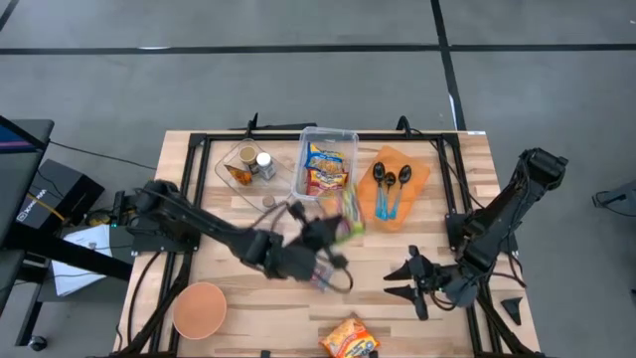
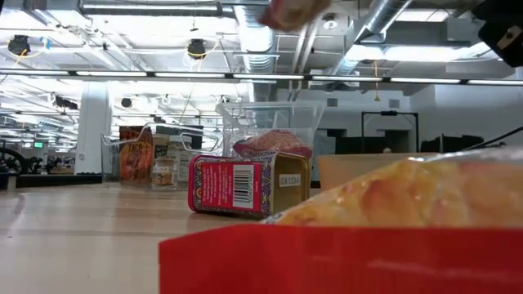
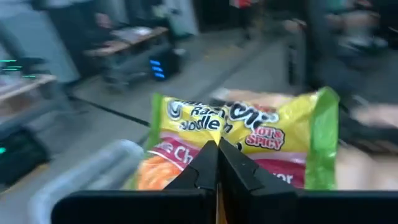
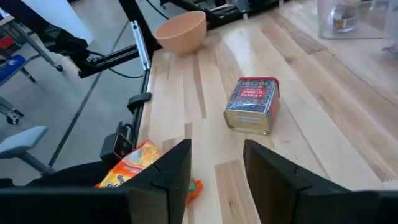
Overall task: Pick & Place Food Item
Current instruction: Put the green noodle pack into the white bin
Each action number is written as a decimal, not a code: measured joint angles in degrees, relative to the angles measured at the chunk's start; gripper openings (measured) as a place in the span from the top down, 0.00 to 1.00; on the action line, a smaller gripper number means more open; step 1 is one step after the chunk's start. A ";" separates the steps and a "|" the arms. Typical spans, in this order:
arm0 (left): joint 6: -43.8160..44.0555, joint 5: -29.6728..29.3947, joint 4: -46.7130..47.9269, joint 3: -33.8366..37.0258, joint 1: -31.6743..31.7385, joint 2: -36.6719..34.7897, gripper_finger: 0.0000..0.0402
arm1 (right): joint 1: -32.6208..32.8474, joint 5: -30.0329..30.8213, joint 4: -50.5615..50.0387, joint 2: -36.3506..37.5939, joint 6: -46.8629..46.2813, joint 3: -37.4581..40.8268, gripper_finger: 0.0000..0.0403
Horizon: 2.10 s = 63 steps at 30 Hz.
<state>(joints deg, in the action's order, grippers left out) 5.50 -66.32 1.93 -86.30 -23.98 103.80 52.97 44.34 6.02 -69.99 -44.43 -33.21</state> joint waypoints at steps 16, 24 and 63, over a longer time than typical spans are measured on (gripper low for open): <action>13.37 -2.61 -11.93 -0.05 19.28 -1.47 1.00 | 0.66 1.01 1.05 -0.01 -0.14 0.00 0.64; 30.33 2.16 -4.46 -0.05 24.26 -1.47 1.00 | 0.66 0.74 0.88 -0.03 -0.10 0.00 0.64; 43.45 -0.80 0.09 4.46 30.38 8.73 1.00 | 0.59 0.72 0.22 -0.07 0.56 0.00 0.64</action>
<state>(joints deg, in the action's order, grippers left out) 48.95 -67.12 2.02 -81.84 6.39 112.53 53.56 45.06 6.24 -70.06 -43.87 -33.21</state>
